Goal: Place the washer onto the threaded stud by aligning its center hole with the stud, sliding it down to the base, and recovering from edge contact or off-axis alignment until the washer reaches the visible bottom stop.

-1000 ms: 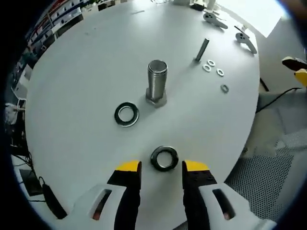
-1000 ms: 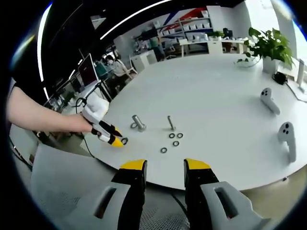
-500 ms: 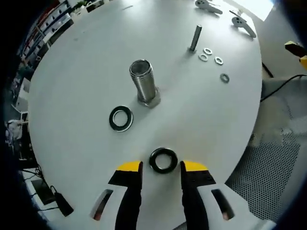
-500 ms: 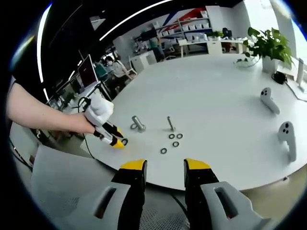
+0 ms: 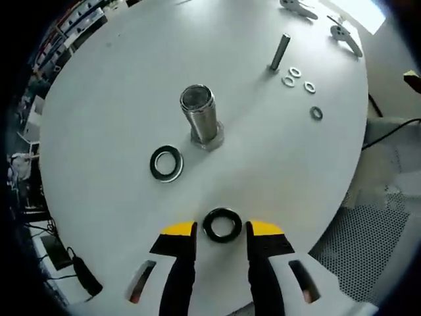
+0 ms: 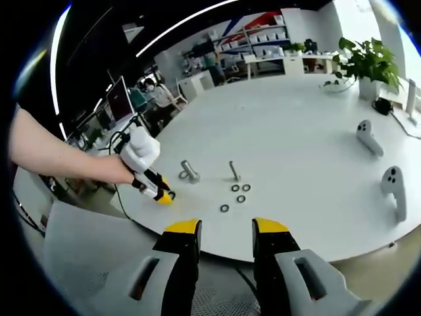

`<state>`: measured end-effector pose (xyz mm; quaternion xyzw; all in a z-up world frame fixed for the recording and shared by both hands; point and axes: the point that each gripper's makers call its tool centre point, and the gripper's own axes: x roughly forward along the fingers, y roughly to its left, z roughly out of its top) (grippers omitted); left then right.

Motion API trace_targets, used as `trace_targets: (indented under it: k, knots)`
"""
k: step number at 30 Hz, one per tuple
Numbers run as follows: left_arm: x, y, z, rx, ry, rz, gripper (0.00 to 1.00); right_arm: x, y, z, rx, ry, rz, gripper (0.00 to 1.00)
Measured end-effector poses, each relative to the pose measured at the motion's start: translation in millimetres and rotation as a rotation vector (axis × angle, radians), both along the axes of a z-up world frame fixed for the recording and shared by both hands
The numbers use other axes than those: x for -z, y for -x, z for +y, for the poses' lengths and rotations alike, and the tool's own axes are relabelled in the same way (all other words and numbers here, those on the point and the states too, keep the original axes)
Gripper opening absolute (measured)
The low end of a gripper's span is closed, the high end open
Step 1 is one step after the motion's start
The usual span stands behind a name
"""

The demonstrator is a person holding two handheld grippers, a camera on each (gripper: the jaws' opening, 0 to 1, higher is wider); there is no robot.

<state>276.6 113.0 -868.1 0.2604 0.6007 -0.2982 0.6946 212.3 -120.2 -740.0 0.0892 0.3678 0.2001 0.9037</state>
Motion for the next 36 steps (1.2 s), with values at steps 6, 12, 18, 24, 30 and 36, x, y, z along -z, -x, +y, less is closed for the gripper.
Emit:
trace_targets:
  k: [6,12,18,24,30,36]
  knots:
    - [0.2,-2.2,1,0.001,0.006,0.006,0.21,0.1,1,0,-0.001,0.000,0.001,0.33]
    - [0.3,-0.1,-1,0.068,-0.010,0.008,0.21,-0.2,1,0,-0.001,-0.004,0.001,0.33]
    - [0.4,3.4,9,0.127,-0.014,0.012,0.24,-0.7,1,1,-0.002,-0.007,-0.001,0.33]
    - [0.8,4.2,9,0.105,-0.020,0.012,0.25,-1.1,0,2,-0.005,-0.006,-0.001,0.33]
    - [0.3,4.7,6,0.031,-0.017,0.026,0.29,-1.0,0,1,-0.005,-0.007,-0.001,0.33]
    - [0.6,8.1,2,0.058,-0.025,0.015,0.29,-1.4,0,2,-0.002,-0.009,-0.002,0.33]
